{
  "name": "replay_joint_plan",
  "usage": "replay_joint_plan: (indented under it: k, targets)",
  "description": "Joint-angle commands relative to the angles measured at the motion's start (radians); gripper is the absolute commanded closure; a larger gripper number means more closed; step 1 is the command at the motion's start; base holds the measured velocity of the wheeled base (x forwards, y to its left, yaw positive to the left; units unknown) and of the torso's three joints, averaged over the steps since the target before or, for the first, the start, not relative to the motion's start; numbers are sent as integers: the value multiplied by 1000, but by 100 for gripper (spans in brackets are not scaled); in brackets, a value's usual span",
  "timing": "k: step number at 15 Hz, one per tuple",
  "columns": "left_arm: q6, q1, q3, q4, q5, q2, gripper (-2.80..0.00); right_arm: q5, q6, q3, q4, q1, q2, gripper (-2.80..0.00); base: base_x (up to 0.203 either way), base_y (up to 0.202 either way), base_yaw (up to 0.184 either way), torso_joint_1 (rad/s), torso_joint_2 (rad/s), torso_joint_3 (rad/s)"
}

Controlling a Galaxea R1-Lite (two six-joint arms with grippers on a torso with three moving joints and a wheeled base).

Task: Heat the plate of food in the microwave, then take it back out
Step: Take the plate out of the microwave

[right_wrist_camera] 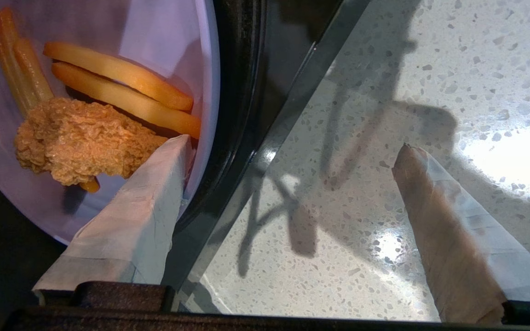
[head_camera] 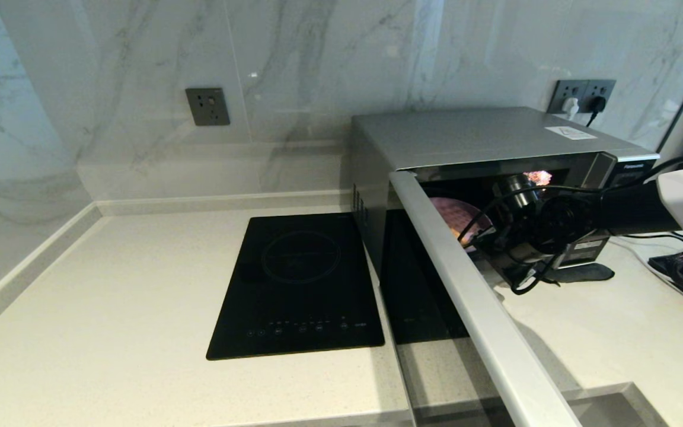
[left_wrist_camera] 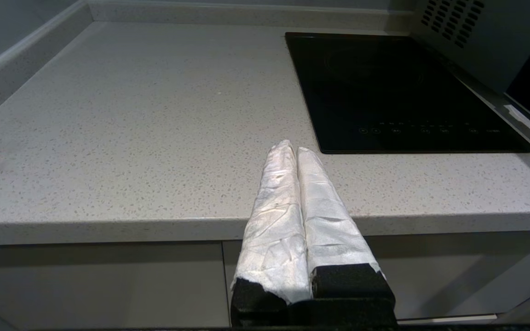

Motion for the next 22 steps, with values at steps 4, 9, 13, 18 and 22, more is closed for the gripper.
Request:
replay_joint_plan:
  k: [4, 9, 13, 18, 22]
  targets:
    - [-1, 0, 0, 0, 0, 2, 0, -3, 5, 16, 6, 1, -10, -280, 0, 0, 0, 0, 0, 0]
    - [-1, 0, 0, 0, 0, 2, 0, -3, 5, 25, 12, 1, -36, -280, 0, 0, 0, 0, 0, 0]
    - [-1, 0, 0, 0, 0, 2, 0, -3, 4, 32, 10, 1, -39, -280, 0, 0, 0, 0, 0, 0]
    - [-1, 0, 0, 0, 0, 2, 0, -7, 1, -52, 16, -9, 7, -280, 0, 0, 0, 0, 0, 0]
    - [-1, 0, 0, 0, 0, 2, 0, -8, 11, -137, 121, -19, 22, -280, 0, 0, 0, 0, 0, 0]
